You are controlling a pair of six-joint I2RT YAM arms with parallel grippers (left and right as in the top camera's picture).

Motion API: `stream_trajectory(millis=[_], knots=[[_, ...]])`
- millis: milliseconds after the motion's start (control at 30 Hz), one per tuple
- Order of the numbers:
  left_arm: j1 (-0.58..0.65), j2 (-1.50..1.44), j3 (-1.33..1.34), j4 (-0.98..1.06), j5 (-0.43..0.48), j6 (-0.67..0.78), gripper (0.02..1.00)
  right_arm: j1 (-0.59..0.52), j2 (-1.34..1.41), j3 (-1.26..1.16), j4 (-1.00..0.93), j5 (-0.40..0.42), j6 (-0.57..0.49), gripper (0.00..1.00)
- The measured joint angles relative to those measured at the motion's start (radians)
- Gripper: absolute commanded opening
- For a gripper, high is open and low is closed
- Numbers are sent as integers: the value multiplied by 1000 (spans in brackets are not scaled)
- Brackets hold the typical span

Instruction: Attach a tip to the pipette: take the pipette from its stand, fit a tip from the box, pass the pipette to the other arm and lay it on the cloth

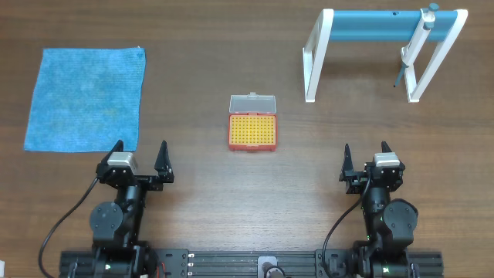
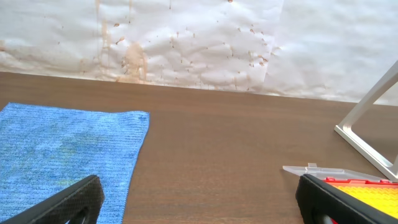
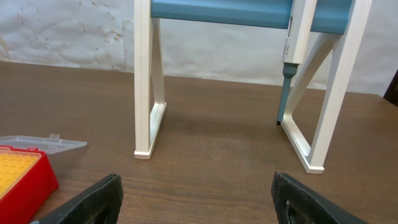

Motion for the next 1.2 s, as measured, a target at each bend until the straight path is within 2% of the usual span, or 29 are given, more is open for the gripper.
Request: stream_trajectory(millis=[133,933,1000,1133,1200], knots=[[0,0,0,0,0,0,998,31,0,0,0,-3,0,787],[0,0,0,0,0,0,998,31,0,-1,16,-4,0,787],[0,0,0,0,0,0,998,31,22,6,49,-4,27,790],[0,-1,0,-1,0,0,998,-36,322,232,45,0,65,787],[0,-1,0,-2,0,2,998,-103,552,492,-12,-10,33,790]])
